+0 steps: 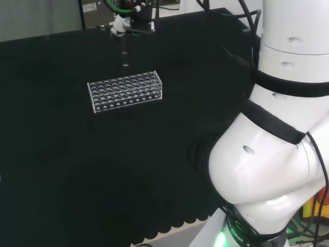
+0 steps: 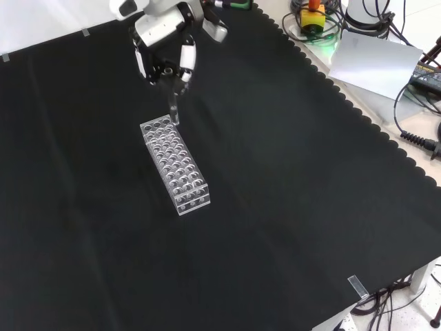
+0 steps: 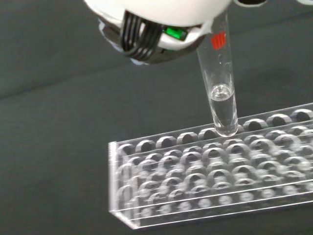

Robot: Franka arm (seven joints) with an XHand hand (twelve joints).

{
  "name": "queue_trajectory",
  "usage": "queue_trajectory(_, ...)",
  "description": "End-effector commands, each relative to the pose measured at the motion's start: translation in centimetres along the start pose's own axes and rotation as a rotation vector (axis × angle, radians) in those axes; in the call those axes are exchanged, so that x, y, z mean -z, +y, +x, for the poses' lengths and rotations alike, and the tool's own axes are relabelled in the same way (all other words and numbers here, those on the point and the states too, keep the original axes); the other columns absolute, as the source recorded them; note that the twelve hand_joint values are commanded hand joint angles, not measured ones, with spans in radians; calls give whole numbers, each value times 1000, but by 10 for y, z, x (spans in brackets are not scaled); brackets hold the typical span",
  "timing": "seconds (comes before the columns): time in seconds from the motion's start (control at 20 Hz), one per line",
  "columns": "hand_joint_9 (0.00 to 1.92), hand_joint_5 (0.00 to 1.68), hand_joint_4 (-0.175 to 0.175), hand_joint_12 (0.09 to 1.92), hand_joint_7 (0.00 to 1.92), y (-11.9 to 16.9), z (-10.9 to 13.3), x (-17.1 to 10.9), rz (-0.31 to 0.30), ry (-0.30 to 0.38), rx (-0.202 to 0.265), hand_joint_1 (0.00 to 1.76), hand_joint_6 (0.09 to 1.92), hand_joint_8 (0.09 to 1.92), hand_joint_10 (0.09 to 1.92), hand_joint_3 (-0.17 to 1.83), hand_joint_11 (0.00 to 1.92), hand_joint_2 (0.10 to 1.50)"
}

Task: Shake the test tube.

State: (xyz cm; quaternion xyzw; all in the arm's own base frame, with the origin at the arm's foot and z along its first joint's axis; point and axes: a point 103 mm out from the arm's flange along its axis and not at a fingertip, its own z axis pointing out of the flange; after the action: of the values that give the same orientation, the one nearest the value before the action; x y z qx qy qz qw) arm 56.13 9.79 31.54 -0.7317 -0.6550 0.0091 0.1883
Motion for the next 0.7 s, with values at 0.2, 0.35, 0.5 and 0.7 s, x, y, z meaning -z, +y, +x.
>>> queue_trajectory(0.2,1641,1317,-175,869,1717,-3,27,-4,14,18,56,1226,536,499,707,555,1303,699)
queue_trajectory(0.35,1641,1317,-175,869,1717,-3,17,-4,14,9,40,1226,536,499,708,556,1303,698)
queue_trajectory(0.5,1641,1317,-175,869,1717,-4,2,-5,14,-2,15,1226,537,499,708,557,1303,698)
queue_trajectory(0.7,1641,1317,-175,869,1717,-5,-22,-3,11,-14,-27,1226,537,500,709,557,1303,698)
